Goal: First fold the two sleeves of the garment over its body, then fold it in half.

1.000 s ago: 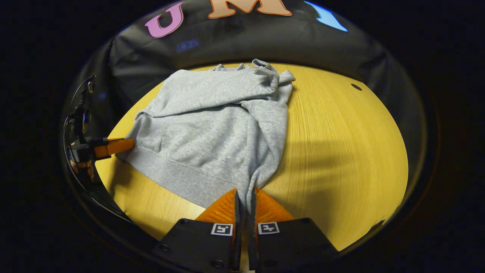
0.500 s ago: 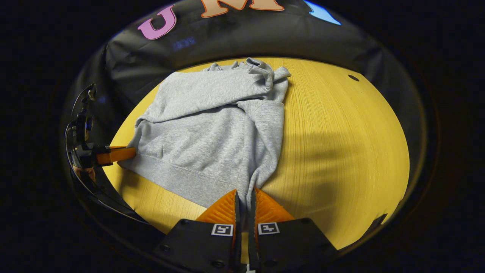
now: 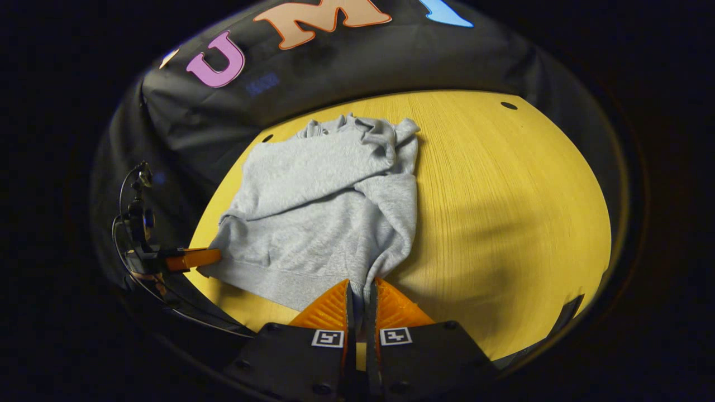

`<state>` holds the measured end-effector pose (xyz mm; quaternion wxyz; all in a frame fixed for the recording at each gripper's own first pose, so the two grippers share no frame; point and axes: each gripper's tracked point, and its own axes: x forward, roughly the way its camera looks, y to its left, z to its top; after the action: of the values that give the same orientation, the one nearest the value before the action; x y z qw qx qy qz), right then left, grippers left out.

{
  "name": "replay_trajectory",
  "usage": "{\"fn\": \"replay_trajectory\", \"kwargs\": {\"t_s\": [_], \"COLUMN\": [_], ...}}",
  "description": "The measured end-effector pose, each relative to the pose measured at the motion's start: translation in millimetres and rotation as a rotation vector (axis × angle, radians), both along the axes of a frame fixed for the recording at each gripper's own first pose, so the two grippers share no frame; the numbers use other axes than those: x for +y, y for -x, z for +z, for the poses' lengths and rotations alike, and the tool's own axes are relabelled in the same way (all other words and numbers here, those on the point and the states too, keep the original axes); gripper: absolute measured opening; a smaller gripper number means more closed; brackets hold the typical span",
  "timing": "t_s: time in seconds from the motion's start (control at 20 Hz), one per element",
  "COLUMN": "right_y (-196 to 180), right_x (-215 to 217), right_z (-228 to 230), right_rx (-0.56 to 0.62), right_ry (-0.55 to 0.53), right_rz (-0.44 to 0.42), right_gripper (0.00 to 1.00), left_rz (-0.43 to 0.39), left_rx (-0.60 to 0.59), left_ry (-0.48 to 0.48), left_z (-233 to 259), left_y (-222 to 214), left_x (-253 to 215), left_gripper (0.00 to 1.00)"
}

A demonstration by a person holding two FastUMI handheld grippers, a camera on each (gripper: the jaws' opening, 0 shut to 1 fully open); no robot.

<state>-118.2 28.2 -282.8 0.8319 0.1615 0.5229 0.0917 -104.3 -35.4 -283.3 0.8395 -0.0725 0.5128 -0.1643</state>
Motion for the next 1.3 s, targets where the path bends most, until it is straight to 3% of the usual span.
{"fn": "replay_trajectory", "kwargs": {"t_s": [0.25, 0.75, 0.95, 1.3], "right_y": [-44, -127, -158, -205], "right_x": [8, -5, -4, 5], "right_z": [36, 69, 54, 3], "right_rx": [-0.062, -0.136, -0.117, -0.026], "right_ry": [-0.085, -0.153, -0.125, -0.104], "right_rz": [-0.061, -0.163, -0.17, -0.217], "right_gripper": [0.09, 0.09, 0.09, 0.1], "left_rz": [0.016, 0.07, 0.107, 0.145], "left_rx": [-0.052, -0.073, -0.016, 0.079], "left_ry": [0.02, 0.078, 0.098, 0.051], "left_z": [31, 77, 65, 17], "left_y": [-32, -99, -131, -167], "left_x": [1, 4, 1, -2], "left_gripper": [0.0, 0.0, 0.0, 0.0]}}
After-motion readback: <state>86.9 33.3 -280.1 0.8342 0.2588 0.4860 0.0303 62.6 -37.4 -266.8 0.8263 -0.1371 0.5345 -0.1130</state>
